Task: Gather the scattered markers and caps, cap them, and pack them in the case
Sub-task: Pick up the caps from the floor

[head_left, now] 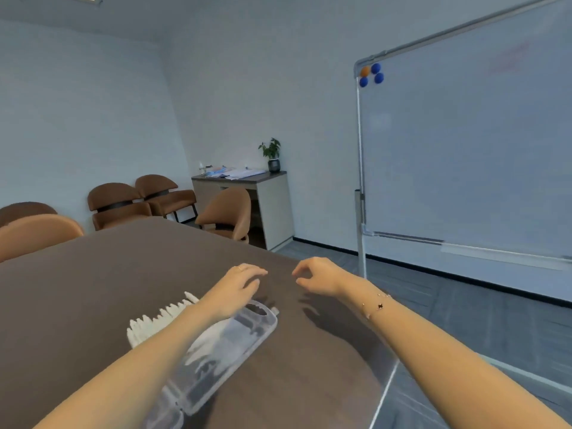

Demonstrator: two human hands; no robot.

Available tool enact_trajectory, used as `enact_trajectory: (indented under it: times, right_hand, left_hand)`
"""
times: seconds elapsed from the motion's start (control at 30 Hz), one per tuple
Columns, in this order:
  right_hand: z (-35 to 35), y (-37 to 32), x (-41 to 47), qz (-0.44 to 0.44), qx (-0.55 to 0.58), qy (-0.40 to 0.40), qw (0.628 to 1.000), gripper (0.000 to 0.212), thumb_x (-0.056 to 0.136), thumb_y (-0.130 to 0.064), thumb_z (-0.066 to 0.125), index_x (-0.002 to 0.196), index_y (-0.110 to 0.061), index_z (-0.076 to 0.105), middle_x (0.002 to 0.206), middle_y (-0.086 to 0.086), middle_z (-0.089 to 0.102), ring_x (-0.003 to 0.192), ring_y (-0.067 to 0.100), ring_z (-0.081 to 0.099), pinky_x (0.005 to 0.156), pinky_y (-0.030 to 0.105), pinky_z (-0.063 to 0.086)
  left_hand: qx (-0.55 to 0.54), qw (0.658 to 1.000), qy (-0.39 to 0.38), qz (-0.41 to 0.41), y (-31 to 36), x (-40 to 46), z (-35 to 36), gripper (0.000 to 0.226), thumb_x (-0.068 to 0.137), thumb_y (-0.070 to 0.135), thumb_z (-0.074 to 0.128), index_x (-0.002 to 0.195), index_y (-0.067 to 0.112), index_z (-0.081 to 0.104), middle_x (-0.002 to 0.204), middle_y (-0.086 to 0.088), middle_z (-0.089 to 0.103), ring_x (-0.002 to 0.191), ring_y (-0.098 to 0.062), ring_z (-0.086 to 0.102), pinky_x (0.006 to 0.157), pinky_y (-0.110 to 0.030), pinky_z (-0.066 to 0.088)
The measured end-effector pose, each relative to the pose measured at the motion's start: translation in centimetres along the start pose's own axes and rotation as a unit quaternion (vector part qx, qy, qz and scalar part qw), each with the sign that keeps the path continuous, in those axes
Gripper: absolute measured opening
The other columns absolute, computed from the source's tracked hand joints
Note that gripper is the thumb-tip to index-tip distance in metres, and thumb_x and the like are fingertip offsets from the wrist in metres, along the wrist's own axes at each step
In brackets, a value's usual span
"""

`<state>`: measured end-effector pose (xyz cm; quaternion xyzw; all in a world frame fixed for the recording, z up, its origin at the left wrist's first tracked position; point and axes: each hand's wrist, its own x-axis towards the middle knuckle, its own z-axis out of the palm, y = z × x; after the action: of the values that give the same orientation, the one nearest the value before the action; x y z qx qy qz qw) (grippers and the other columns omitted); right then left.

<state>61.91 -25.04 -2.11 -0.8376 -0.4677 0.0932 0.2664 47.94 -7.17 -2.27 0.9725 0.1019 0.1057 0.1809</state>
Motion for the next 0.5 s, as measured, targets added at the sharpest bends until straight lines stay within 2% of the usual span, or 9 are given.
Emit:
enact_trajectory:
  times: [0.1, 0.2, 0.3, 0.4, 0.5]
  right_hand:
    - [-3.7, 4.8, -7.7, 0.054, -0.018, 0.029, 0.998, 0.029, 0.093, -0.021, 0.051, 0.118, -0.015, 0.064, 0.125, 0.002, 0.061, 0.119, 0.017, 0.054, 0.100, 0.028, 0.040]
    - [-6.5, 10.3, -15.5, 0.125, -0.018, 0.064, 0.990, 0.029, 0.091, -0.019, 0.050, 0.115, -0.014, 0.066, 0.124, 0.003, 0.062, 0.119, 0.017, 0.054, 0.103, 0.030, 0.040]
    - [-7.9, 16.0, -22.4, 0.196, -0.004, 0.103, 0.975, 0.030, 0.091, -0.016, 0.049, 0.115, -0.014, 0.066, 0.125, 0.004, 0.062, 0.121, 0.017, 0.052, 0.101, 0.025, 0.038]
    - [-7.4, 21.7, -27.8, 0.251, 0.023, 0.119, 0.960, 0.028, 0.092, -0.014, 0.048, 0.114, -0.012, 0.066, 0.122, 0.007, 0.063, 0.118, 0.019, 0.054, 0.096, 0.024, 0.039]
    - [-5.0, 27.2, -30.5, 0.291, 0.054, 0.111, 0.949, 0.027, 0.093, -0.014, 0.048, 0.113, -0.013, 0.066, 0.120, 0.008, 0.064, 0.115, 0.021, 0.056, 0.097, 0.027, 0.042]
  left_hand:
    - [-0.039, 0.997, -0.011, 0.070, 8.2, 2.7, 3.3, 0.034, 0.101, 0.021, 0.038, 0.132, 0.023, 0.052, 0.133, 0.009, 0.047, 0.128, -0.007, 0.038, 0.103, -0.020, 0.027]
    - [-0.053, 0.987, -0.039, 0.145, 17.0, 4.8, 7.7, 0.034, 0.100, 0.019, 0.040, 0.132, 0.021, 0.053, 0.131, 0.004, 0.051, 0.124, -0.011, 0.044, 0.101, -0.021, 0.031]
    - [-0.079, 0.976, -0.063, 0.194, 24.9, 5.8, 12.6, 0.035, 0.099, 0.017, 0.040, 0.132, 0.020, 0.053, 0.133, 0.002, 0.051, 0.122, -0.013, 0.046, 0.103, -0.026, 0.033]
    - [-0.125, 0.970, -0.069, 0.199, 30.9, 5.7, 17.9, 0.034, 0.098, 0.015, 0.040, 0.128, 0.018, 0.056, 0.129, 0.000, 0.056, 0.122, -0.014, 0.049, 0.103, -0.026, 0.035]
    - [-0.163, 0.969, -0.093, 0.162, 33.8, 5.8, 24.5, 0.032, 0.097, 0.018, 0.040, 0.122, 0.022, 0.060, 0.113, -0.002, 0.065, 0.102, -0.018, 0.061, 0.092, -0.034, 0.048]
